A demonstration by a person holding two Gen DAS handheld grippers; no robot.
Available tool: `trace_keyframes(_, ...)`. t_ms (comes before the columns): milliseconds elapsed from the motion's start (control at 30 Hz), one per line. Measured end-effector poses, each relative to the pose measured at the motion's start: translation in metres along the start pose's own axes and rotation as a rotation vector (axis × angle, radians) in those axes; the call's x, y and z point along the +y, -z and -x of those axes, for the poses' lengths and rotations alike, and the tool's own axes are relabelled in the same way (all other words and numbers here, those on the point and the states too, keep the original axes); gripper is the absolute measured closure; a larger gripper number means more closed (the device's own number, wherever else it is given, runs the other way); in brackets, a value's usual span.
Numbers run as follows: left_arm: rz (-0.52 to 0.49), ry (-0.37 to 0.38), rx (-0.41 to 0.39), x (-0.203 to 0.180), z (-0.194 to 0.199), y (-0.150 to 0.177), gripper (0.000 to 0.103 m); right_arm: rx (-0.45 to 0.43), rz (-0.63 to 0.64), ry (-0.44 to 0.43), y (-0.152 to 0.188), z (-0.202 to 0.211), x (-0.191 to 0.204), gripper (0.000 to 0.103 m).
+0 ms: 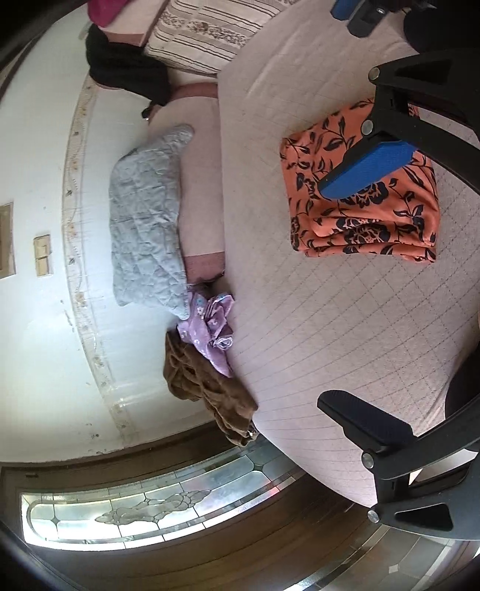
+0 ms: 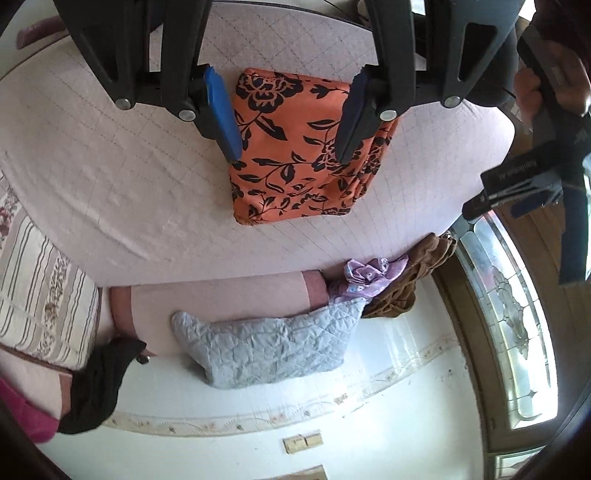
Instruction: Fold small clothes
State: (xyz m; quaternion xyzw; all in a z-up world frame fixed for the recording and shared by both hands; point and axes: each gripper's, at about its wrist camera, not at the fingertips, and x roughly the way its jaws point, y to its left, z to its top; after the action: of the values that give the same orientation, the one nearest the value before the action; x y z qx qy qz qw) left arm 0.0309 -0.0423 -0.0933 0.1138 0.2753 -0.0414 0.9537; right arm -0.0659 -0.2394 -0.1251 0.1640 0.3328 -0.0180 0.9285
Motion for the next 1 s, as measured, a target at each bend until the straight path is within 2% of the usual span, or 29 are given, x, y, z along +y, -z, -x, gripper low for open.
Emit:
trace_keyframes(233, 0.004, -0.007, -0.035, 0.006, 0.013, 0.002, 0.0, -0.021, 0.081, 0.04, 0.002, 0.007, 0.019, 0.046)
trace_keyframes(533, 0.017, 0.022, -0.036, 0.013, 0.022, 0.007, 0.0, -0.006, 0.098, 0.048, 0.005, 0.0, 0.031, 0.046)
trace_keyframes(1000, 0.039, 0.047, -0.077, 0.027, 0.045, 0.003, 0.0, -0.039, 0.11, 0.077, -0.003, 0.01, 0.047, 0.046)
